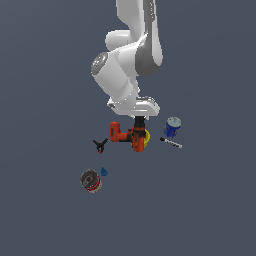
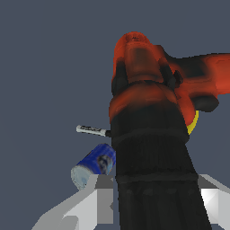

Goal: Pick up a designated object from a clutter of objects.

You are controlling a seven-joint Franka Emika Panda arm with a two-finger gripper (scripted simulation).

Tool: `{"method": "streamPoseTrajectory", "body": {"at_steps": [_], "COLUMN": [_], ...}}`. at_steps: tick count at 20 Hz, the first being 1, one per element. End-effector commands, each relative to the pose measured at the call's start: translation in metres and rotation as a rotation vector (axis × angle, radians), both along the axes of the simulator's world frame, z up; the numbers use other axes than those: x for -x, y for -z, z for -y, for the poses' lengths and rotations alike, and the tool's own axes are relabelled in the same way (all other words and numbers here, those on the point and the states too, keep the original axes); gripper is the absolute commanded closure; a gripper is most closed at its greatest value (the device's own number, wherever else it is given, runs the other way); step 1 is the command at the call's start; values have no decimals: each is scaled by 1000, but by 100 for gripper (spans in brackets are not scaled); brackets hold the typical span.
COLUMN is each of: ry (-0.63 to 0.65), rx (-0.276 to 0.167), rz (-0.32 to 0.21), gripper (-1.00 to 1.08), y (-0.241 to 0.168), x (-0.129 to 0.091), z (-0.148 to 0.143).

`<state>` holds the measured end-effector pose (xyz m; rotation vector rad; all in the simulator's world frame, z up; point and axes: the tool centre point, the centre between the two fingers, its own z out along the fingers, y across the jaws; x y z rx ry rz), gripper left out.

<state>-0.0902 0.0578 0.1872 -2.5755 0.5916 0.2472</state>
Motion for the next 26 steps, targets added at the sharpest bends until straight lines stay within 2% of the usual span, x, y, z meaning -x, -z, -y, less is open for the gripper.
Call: {"method": "streamPoseTrajectory", "body": {"at_steps": [1,20,26], "ry": [0,1,1], "rx": [2,6,3], "rz": [6,6,7], "gripper": [108,108,108], "y": [-22,-225,-274], "x": [-2,-13,-18], "z": [2,19,22]}}
